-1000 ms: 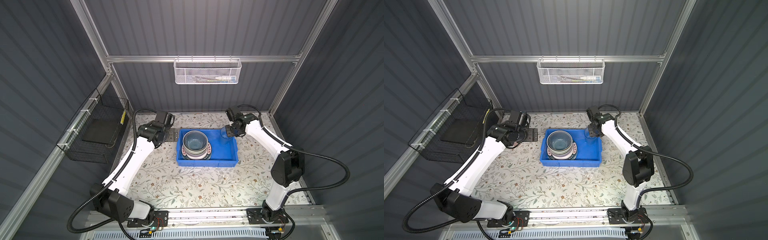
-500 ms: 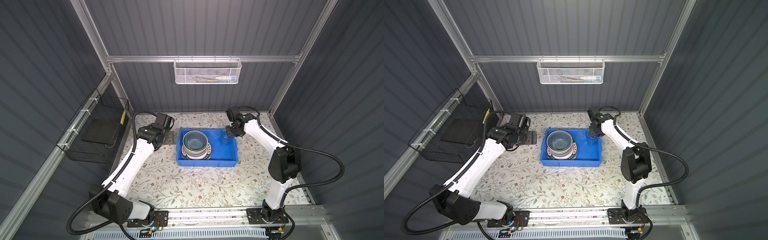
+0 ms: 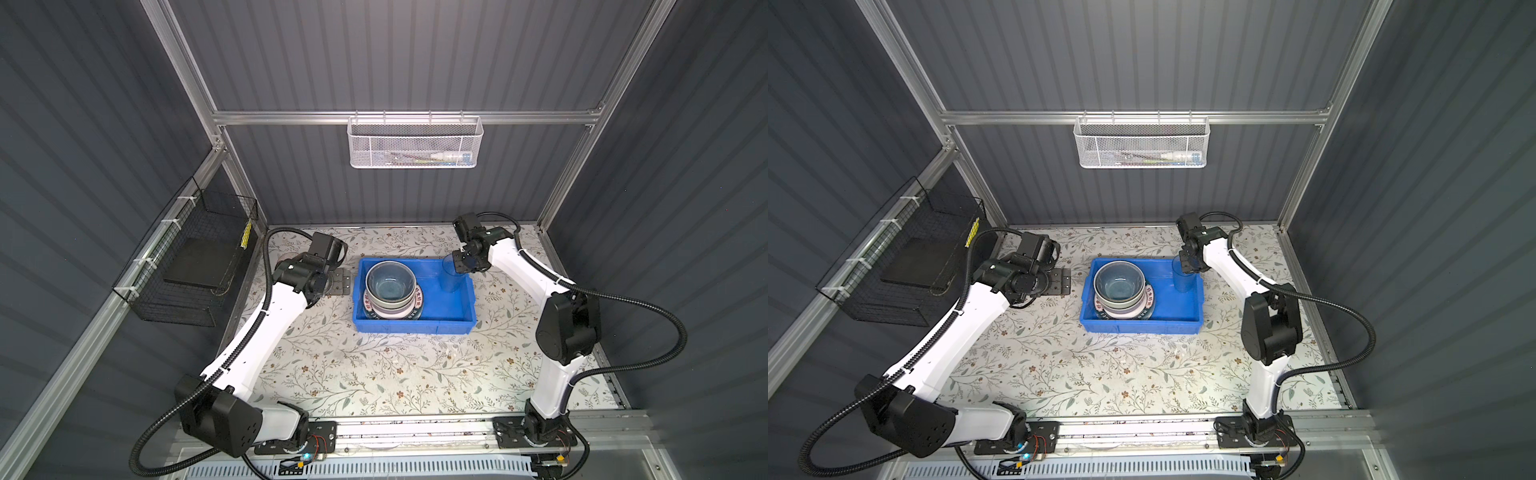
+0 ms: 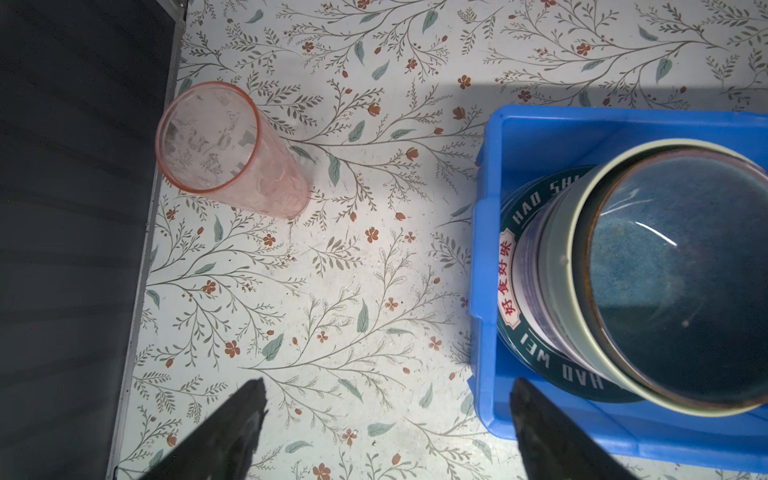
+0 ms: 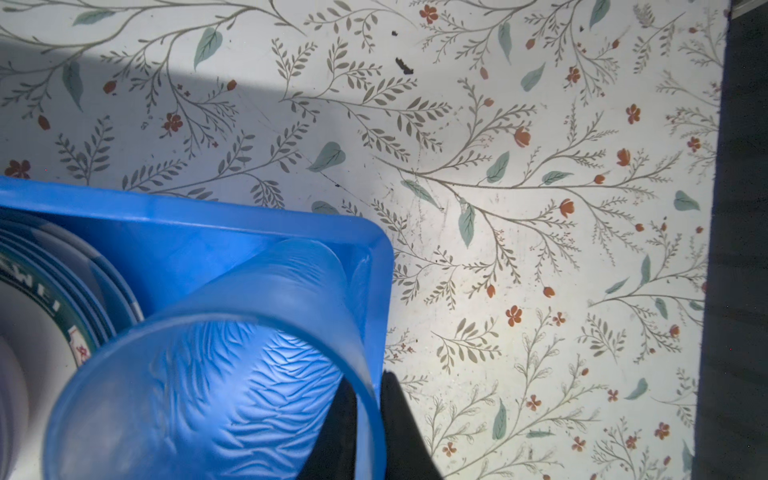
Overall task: Place the mixed dishes into the plastic bin
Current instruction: 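Lower the light blue cup upright into the bin corner and open the right gripper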
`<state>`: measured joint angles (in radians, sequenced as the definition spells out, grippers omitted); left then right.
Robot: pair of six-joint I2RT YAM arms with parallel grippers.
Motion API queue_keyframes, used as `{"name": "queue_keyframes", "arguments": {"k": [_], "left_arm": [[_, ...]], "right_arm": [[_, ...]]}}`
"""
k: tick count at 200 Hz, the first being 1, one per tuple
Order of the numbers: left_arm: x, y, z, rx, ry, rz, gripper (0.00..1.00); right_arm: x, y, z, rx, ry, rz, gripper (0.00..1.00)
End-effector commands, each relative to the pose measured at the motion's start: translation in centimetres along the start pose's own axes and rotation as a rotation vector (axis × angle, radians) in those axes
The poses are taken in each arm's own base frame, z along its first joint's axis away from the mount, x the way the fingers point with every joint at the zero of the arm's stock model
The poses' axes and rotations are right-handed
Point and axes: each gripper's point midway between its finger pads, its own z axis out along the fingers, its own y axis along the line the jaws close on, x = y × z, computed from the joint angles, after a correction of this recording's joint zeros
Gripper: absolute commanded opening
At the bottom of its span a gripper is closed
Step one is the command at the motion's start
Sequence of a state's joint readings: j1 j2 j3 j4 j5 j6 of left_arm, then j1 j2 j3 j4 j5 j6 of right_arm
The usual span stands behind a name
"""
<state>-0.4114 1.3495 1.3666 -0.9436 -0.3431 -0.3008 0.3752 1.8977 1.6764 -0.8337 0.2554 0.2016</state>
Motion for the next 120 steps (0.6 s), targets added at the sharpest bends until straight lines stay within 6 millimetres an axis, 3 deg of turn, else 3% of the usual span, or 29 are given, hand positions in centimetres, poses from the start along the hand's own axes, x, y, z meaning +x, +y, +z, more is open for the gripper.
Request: {"name": "queue_keyframes", "arguments": {"k": [1,31,55,120], "left_arm": [[0.3,0.8,-0.4,-0.026,-0.004,-0.017,0.93],[0.5,0.9,-0.1,-0.037,0.006,-0.01,0.93],[0.4,1.2,0.1,-0.054,0.007,-0.006,0.93],[-0.6,3.1,0.6,-0.183,0.011,0.01,0.91]], "right_arm": [[-0.1,-0.2,0.4,0.006,0.005,0.01,0.18],[-0.2,-0.3,0.1,0.003,0.0,0.017,0.22],[-0.4,-0.3,-0.7,-0.004,-0.009,0.021,0.31],[-0.9,-0.1,-6.2,-0.109,-0.105,0.05,0.59]]}}
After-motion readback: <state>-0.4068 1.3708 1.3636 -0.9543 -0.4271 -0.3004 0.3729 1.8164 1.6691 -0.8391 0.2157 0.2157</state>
